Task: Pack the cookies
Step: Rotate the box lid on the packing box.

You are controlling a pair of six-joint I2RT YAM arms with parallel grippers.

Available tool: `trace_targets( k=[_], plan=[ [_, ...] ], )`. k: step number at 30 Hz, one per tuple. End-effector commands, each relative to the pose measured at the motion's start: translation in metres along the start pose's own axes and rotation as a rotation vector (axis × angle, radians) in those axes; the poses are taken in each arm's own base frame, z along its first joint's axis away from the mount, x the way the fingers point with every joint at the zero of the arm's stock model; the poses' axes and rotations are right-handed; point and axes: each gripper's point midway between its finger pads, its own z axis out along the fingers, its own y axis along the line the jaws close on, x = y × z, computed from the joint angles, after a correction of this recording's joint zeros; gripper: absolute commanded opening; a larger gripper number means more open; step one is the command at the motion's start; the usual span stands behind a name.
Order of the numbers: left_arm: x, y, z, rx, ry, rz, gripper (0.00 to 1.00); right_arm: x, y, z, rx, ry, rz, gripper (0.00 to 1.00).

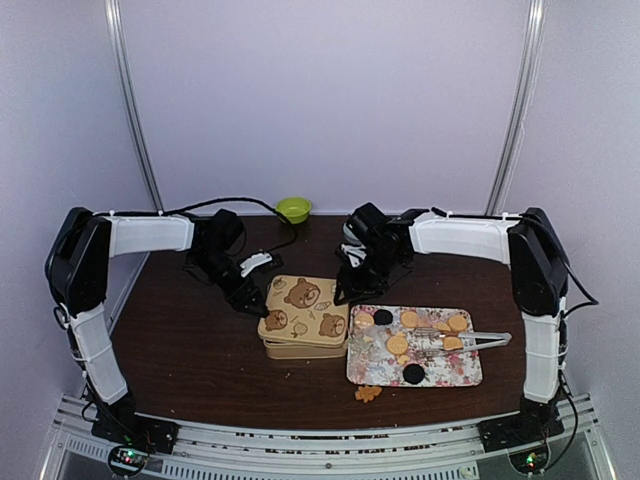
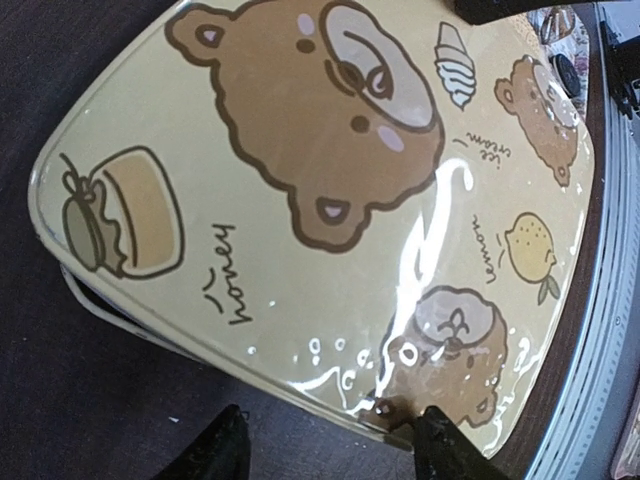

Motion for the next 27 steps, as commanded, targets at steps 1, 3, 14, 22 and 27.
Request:
trace_targets(
  k=[1,3,14,22,27],
  plan=[
    [0.007,-0.008,0.004,0.015,0.010,0.031,0.58,-0.008,0.002,0.001,0.017,-0.009,-0.026,0.43],
    [0.009,-0.012,0.006,0.025,0.016,0.041,0.58,-0.011,0.002,0.000,0.021,-0.011,-0.033,0.42],
    [0.011,-0.027,0.009,0.047,0.034,0.068,0.58,-0.017,-0.005,0.002,0.065,0.013,-0.055,0.38],
    [-0.009,-0.034,-0.007,0.058,-0.003,0.086,0.59,-0.022,-0.021,0.004,0.088,0.022,-0.033,0.37],
    [-0.020,-0.046,-0.023,0.082,-0.027,0.103,0.66,-0.021,-0.033,0.004,0.096,0.025,-0.018,0.36]
  ],
)
